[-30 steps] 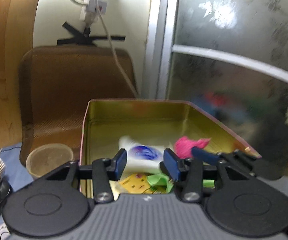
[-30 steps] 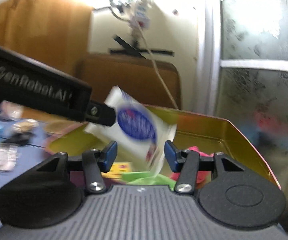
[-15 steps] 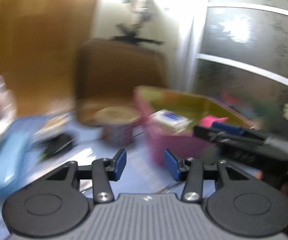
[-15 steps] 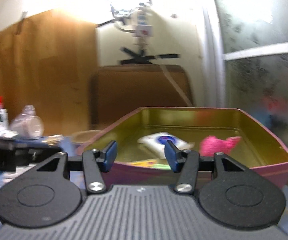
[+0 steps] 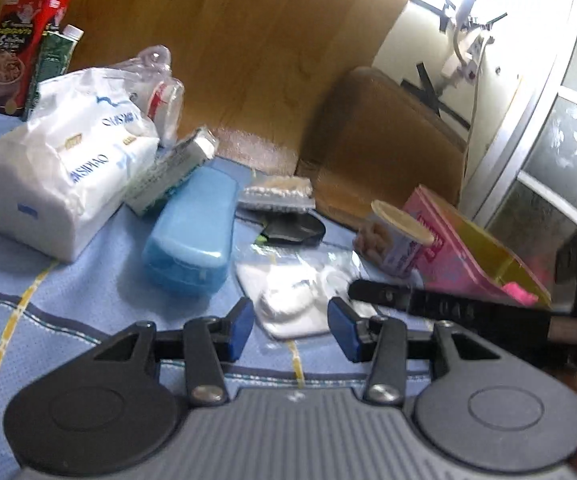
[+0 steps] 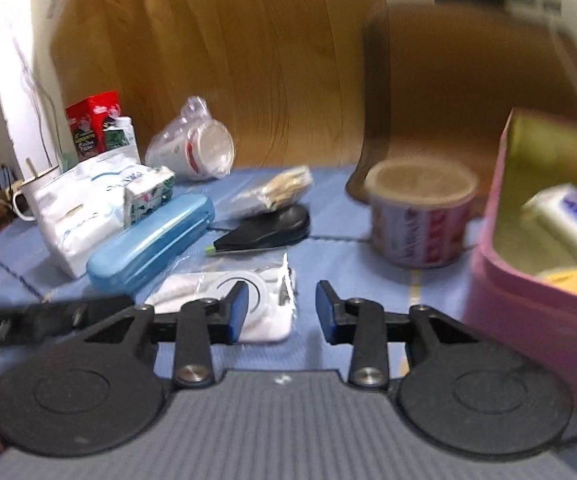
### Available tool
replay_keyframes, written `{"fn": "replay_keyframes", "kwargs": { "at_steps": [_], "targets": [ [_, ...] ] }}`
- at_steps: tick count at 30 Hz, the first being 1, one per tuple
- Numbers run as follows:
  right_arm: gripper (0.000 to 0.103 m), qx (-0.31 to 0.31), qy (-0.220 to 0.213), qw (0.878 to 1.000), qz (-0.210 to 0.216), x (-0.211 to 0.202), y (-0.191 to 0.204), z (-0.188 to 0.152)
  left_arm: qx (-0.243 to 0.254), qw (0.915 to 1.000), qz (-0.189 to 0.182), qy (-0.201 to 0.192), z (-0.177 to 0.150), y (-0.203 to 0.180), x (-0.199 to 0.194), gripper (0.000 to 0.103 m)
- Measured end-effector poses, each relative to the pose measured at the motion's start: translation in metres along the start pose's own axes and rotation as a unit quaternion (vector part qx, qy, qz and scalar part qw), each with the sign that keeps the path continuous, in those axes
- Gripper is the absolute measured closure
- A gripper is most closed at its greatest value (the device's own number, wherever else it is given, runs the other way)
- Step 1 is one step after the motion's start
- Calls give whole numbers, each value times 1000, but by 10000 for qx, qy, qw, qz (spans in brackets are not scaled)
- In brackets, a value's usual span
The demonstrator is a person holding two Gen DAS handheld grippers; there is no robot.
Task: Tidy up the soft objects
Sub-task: 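Grasp the clear plastic packet with white cord using the left gripper, then drop the clear plastic packet into the pink tin with the left gripper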
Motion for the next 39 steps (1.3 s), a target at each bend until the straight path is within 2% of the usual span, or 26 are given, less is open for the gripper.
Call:
{"fn": "replay_keyframes", "kwargs": {
  "at_steps": [2, 3, 6, 11, 17, 19, 20, 22, 23, 24, 25, 29, 32, 34, 37, 39],
  "targets": [
    [75, 147, 24, 9998, 124, 1, 1, -1, 61, 9999, 43, 95, -2, -1, 3, 52],
    [84, 82, 2, 10000, 45, -3, 4, -2, 65, 9999, 10, 153, -3, -2, 4, 44],
    [91, 79, -57, 10000, 0, -23, 9, -17, 20, 9997, -93, 219, -4, -2, 4, 41],
    [93, 54, -226, 9995, -198, -64, 10, -45, 242, 9984, -266, 434, -10, -13, 7, 41],
    [93, 143, -333, 9978, -554, -111, 4, -80, 577, 9885, -843, 1118, -38, -55, 18, 39],
    [93, 134, -372, 9966, -723, -123, 1, -90, 837, 9854, -857, 1207, -49, -72, 21, 24],
    [93, 139, -401, 9962, -766, -128, -2, -94, 935, 9833, -904, 1274, -54, -81, 22, 21],
    [84, 116, -474, 9959, -757, -137, -6, -101, 1046, 9801, -968, 1381, -63, -92, 25, 13],
    [73, 65, -497, 9961, -732, -139, -7, -104, 1157, 9790, -953, 1383, -67, -98, 27, 13],
    [46, 1, -499, 9961, -726, -139, -7, -106, 1267, 9781, -937, 1361, -71, -102, 28, 13],
    [36, -131, -498, 9958, -755, -137, -5, -108, 1387, 9767, -930, 1350, -75, -106, 28, 16],
    [37, -988, -404, 9891, -1019, -124, 17, -113, 1641, 9767, -697, 1195, -82, -114, 28, 28],
    [38, -1240, -499, 9831, -1254, -119, 24, -110, 1443, 9817, -565, 1109, -75, -111, 25, 34],
    [48, -1202, -593, 9822, -1316, -120, 22, -109, 1359, 9834, -629, 1023, -68, -112, 19, 35],
    [62, -1399, -879, 9712, -1715, -129, 23, -104, 1448, 9831, -806, 781, -56, -128, 9, 34],
    [66, -1325, -1082, 9671, -1881, -137, 17, -98, 1505, 9820, -962, 622, -47, -141, 5, 35]
  ]
}}
Point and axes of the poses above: each gripper's, at about its wrist camera, not at the fingertips, and x roughly the way its jaws point, y to its left, z to its top, the point moved 3 cm from there along x, roughly the way its jaws point, and after that the axes turned 12 degrees about -x, right-handed, at the moved point
